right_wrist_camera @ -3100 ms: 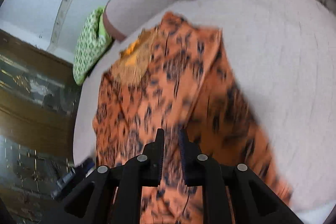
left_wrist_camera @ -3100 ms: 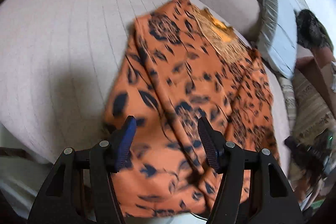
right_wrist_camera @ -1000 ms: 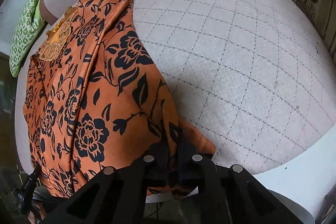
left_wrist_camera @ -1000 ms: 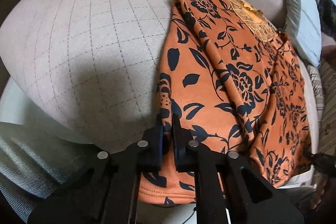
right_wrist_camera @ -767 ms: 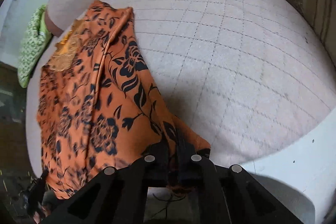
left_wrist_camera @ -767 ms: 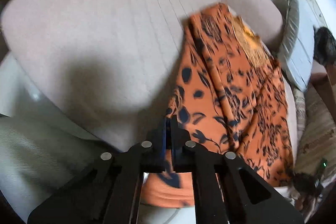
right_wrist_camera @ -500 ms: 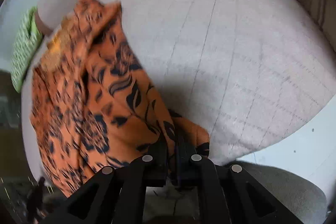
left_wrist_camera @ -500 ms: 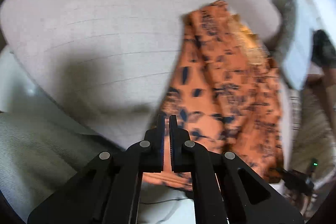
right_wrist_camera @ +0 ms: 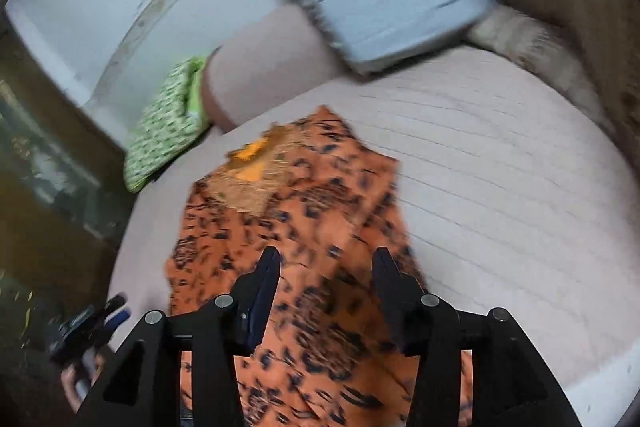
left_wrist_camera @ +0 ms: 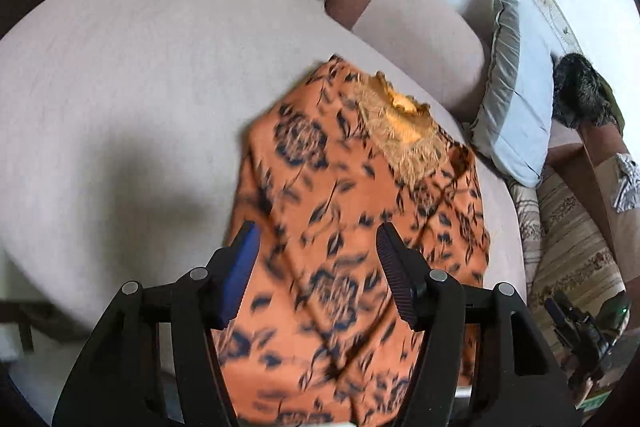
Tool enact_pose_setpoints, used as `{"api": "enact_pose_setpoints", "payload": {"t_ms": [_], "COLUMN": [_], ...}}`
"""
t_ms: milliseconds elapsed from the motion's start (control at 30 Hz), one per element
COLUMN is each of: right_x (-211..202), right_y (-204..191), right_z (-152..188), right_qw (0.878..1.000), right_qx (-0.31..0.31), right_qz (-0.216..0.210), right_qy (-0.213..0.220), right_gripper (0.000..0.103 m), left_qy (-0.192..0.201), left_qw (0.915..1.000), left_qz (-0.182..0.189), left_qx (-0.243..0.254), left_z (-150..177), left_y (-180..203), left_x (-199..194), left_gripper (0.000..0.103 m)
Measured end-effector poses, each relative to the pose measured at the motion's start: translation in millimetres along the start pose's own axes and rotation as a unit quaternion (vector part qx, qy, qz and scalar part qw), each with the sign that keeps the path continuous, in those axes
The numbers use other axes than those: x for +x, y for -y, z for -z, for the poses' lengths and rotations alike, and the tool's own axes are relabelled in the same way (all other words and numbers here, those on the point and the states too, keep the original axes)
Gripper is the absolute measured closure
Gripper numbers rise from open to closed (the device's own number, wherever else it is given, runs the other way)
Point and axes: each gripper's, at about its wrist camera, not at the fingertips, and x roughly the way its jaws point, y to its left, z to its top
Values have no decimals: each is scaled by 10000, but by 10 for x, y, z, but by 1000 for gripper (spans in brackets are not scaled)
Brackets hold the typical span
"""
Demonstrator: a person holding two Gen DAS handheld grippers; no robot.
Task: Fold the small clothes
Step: 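Grasp the folded blouse hem with the left gripper while the right gripper grasps it too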
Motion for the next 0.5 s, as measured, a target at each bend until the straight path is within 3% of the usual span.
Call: {"api": "enact_pose_setpoints", "payload": {"t_ms": [267,500], "right_x": [1018,1836], "right_y": [-63,49], "right_z": [-693,-1252], "right_qw": [9951,9912], "right_qx": [-205,-284], "right_qz": [-308,-228], "right_qy": [-919,-1273], "right_gripper": [57,57], "left_qy": [-337,-583], "left_qw": [9994,9975], "left_qz": [-122,-365], "left_qx": [0,131], "left_z": [-761,-1431], "left_y": [171,333], "left_x": [809,1631], "left_gripper": [42,42]}}
